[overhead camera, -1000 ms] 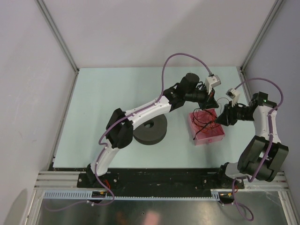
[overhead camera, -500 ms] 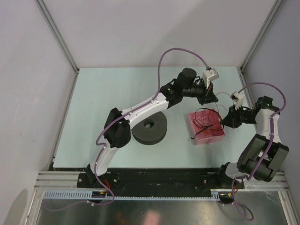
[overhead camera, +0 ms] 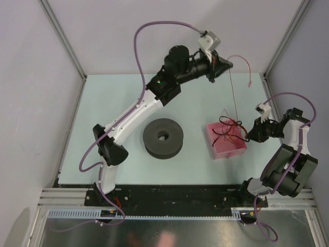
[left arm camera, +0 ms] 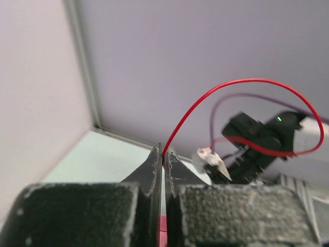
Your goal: Wrap the cables
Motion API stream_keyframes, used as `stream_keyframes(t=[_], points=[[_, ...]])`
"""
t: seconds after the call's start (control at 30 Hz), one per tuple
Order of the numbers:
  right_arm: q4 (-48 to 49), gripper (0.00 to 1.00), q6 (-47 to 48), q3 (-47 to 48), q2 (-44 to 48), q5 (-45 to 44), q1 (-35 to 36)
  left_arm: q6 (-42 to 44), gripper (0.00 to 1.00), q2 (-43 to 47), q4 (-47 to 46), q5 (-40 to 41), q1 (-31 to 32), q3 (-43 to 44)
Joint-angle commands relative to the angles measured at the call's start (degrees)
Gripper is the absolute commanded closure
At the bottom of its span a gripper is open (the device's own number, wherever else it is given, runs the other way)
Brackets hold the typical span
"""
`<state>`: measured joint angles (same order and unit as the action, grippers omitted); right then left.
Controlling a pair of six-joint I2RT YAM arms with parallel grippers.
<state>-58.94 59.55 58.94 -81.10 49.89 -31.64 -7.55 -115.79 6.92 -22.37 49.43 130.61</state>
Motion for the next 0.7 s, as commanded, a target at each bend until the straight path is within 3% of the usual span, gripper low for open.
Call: stream_keyframes(t=[0.0, 0.67], points=[[-0.37, 1.0, 1.98, 0.02, -0.55, -1.6, -0.44, 3.31, 1.0, 5.76, -3.31, 9.42, -2.44, 5.88], [1.27, 1.0, 3.2, -0.58, -2.98, -8.25, -0.71, 12.37, 1.0, 11.7, -3.54, 21.77, -9.42, 13.52]])
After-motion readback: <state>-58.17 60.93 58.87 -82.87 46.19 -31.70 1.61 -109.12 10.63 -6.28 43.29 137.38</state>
